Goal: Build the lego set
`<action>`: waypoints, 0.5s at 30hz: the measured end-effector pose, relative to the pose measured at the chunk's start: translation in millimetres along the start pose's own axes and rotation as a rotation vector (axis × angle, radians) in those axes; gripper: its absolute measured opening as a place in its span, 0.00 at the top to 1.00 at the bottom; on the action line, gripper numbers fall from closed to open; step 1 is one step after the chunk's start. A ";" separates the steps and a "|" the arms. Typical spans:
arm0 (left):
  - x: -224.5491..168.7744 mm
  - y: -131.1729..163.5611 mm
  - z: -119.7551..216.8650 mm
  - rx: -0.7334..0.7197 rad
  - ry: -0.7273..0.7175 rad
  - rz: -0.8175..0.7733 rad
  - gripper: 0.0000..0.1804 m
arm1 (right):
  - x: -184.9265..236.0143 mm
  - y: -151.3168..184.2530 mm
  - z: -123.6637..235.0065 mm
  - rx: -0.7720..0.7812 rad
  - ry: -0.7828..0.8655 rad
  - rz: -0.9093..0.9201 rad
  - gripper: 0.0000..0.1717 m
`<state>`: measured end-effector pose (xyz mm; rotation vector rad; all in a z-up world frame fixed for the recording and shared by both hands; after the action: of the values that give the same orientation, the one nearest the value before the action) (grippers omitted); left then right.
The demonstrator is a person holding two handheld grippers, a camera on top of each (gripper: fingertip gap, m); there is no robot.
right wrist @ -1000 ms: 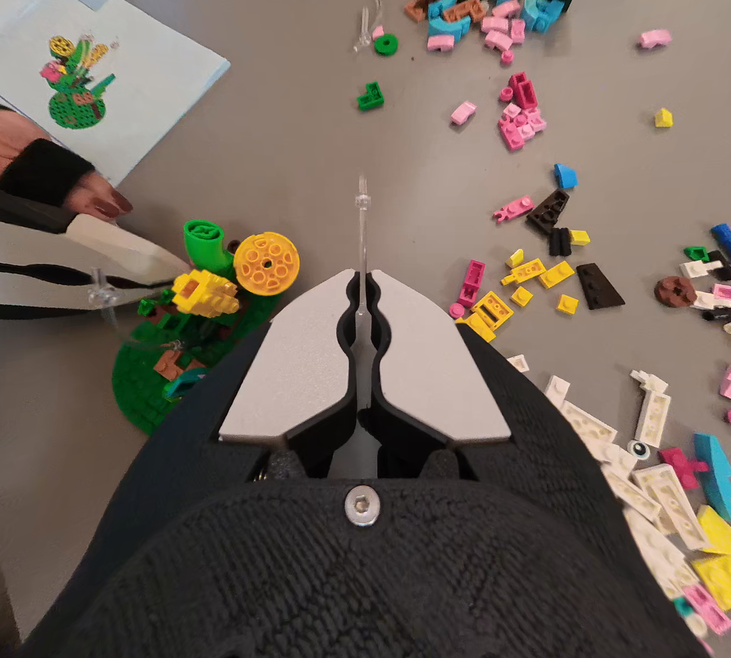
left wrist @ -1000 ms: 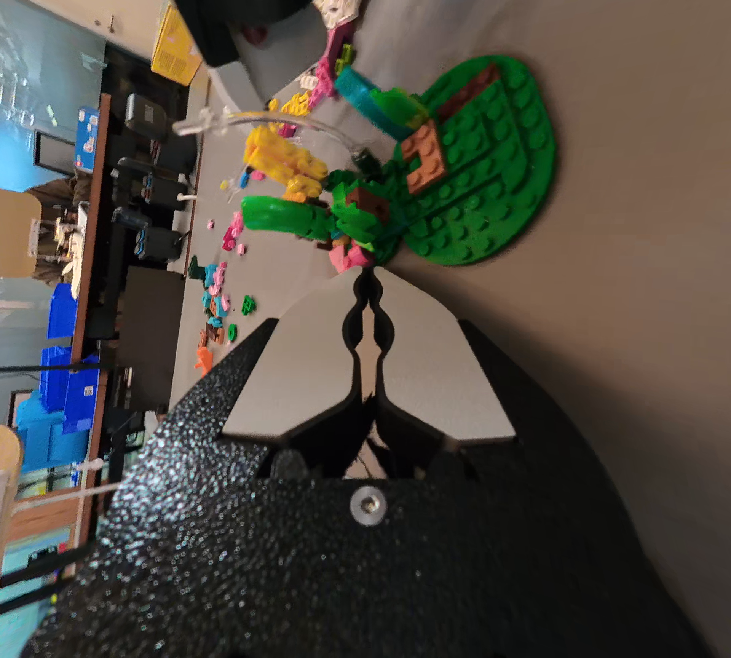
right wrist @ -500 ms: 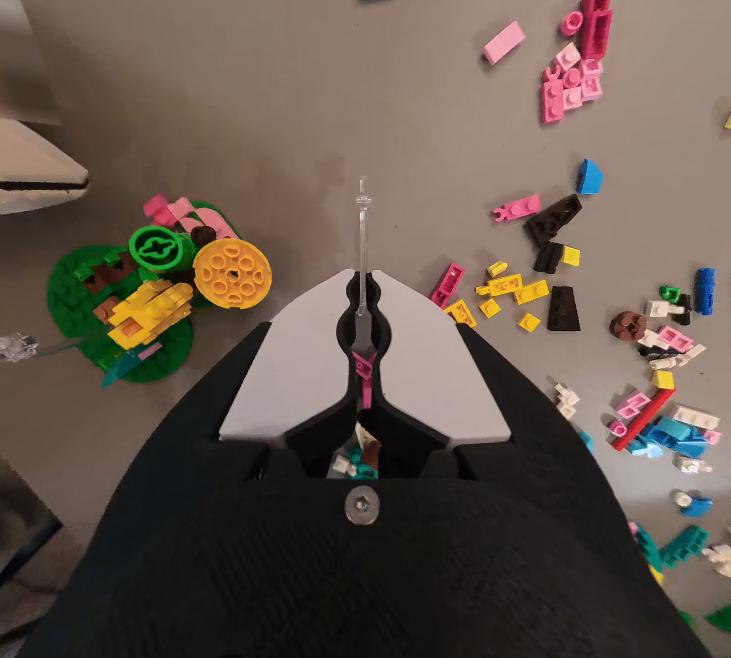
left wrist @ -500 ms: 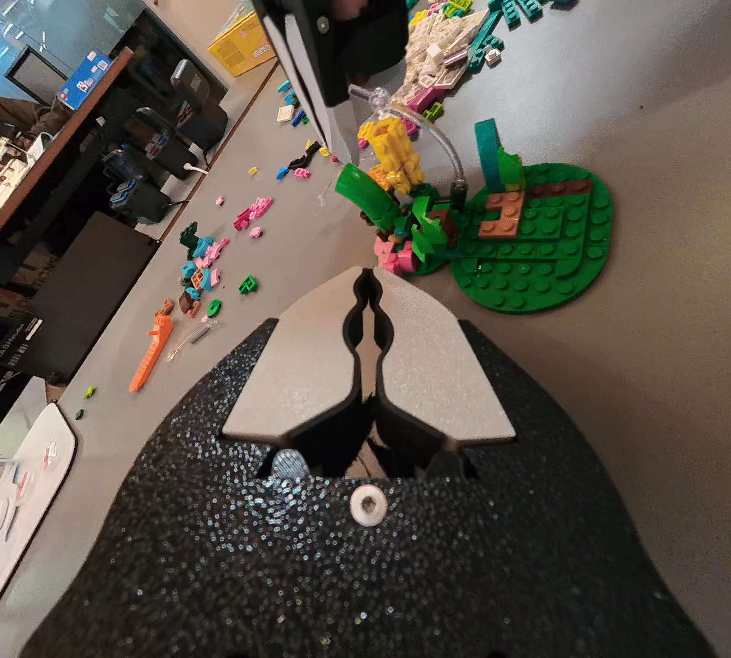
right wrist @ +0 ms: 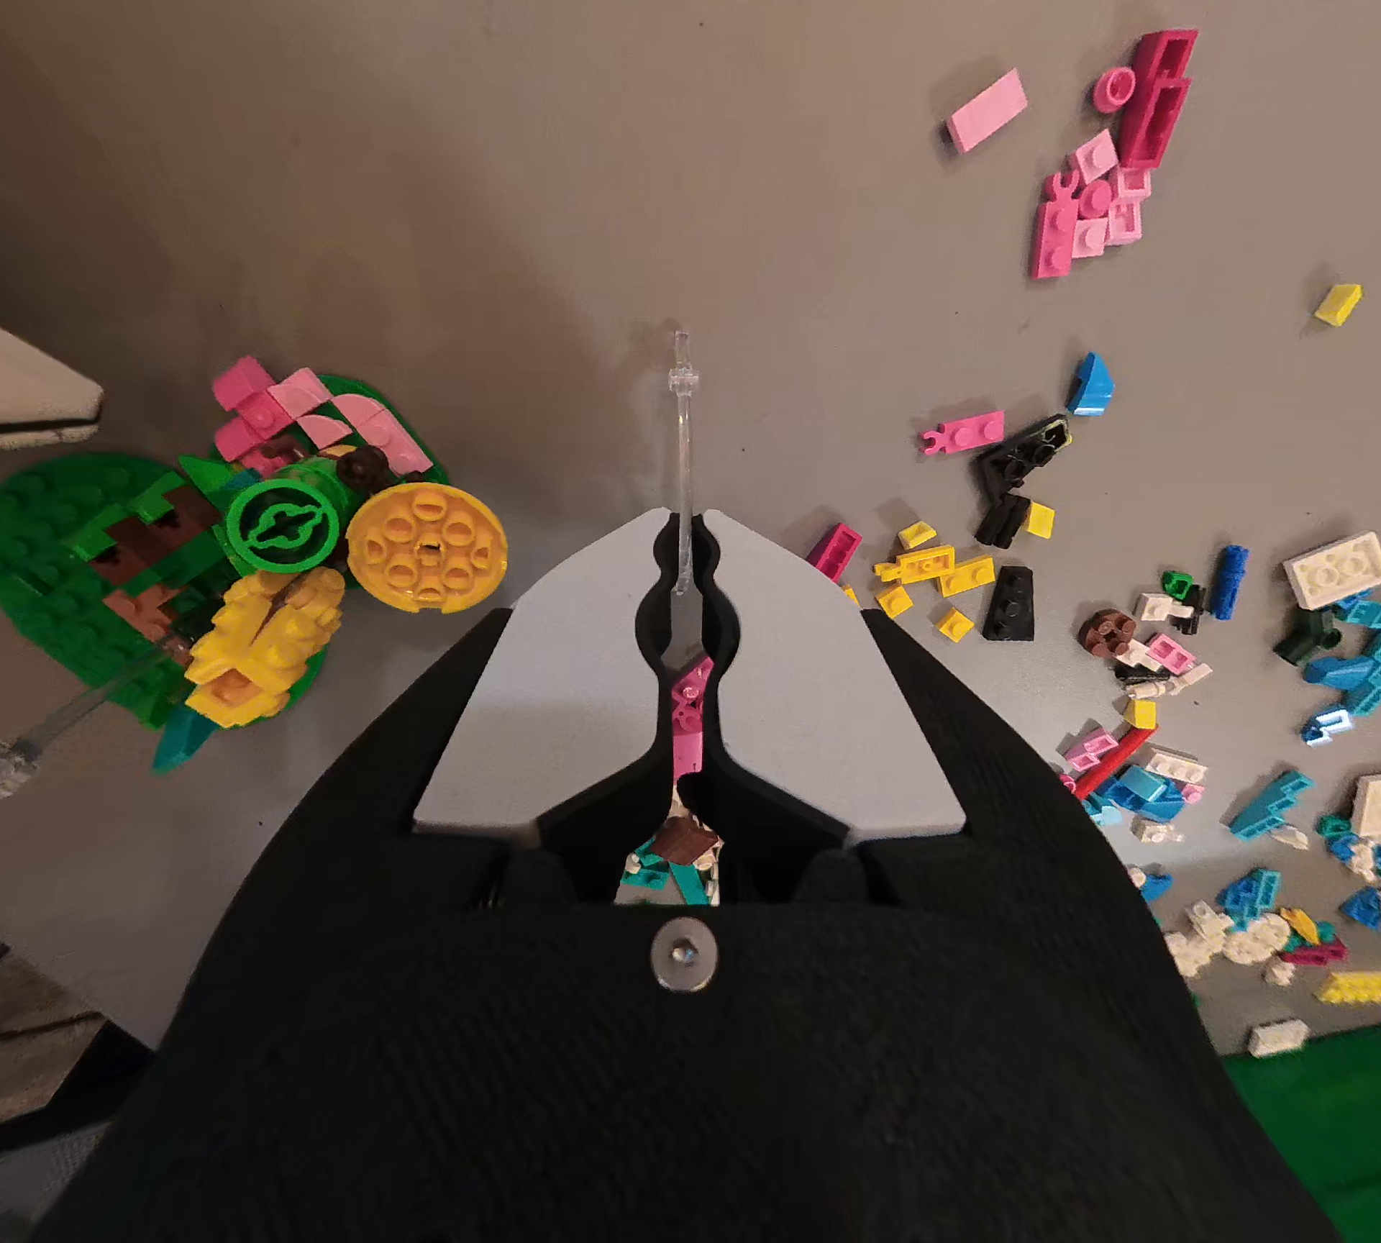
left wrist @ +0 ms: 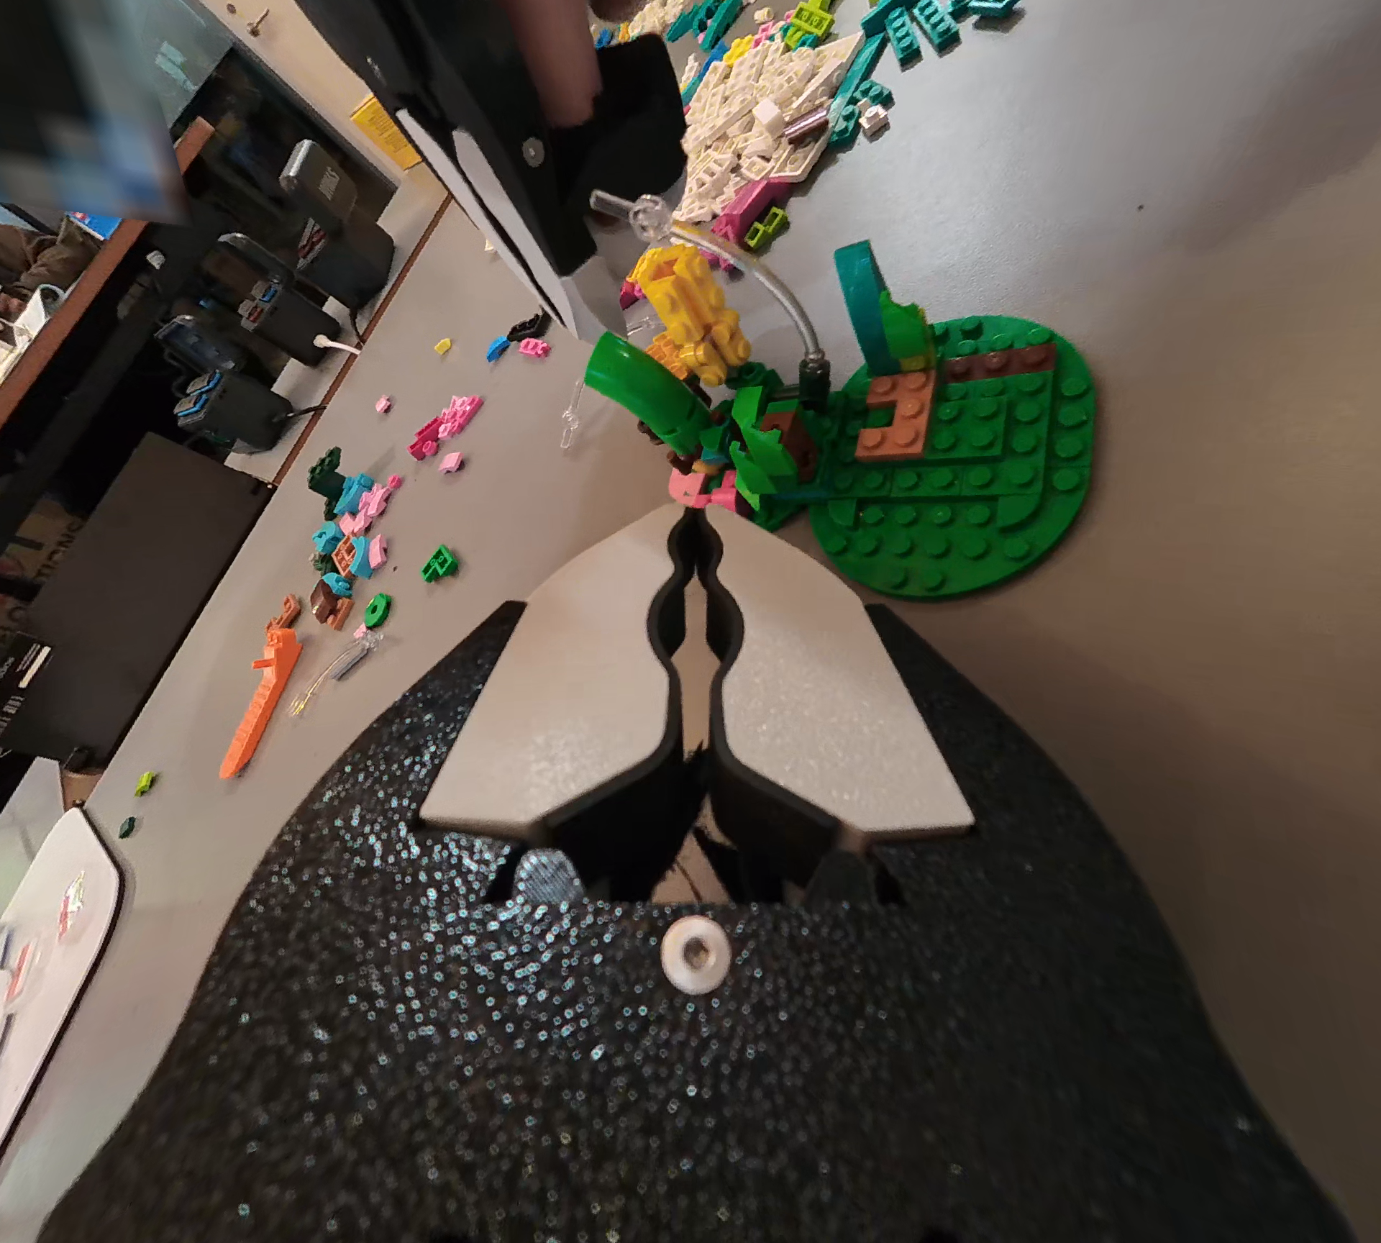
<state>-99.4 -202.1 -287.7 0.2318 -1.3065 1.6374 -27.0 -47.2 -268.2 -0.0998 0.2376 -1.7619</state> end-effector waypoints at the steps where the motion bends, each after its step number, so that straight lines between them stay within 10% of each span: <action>1: -0.4 -0.2 -0.2 0.000 0.001 -0.004 1.00 | -0.1 -0.2 -0.1 -0.001 0.006 -0.001 0.99; 15: -2.7 0.6 -1.6 0.021 0.004 -0.050 1.00 | -3.6 2.0 6.6 -0.126 -0.041 -0.064 0.89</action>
<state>-97.9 -202.3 -290.5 0.2717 -1.2714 1.6096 -23.1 -44.8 -261.9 -0.2363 0.3191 -1.8059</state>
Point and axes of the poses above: each gripper's, where its closed fingertips meet, z back along the fingers, y out of its underside, x = y × z across the jaws, the point moved 7 cm from there along z, back along the fingers, and after that the axes turned 10 degrees about -z, right-handed, at the moved point
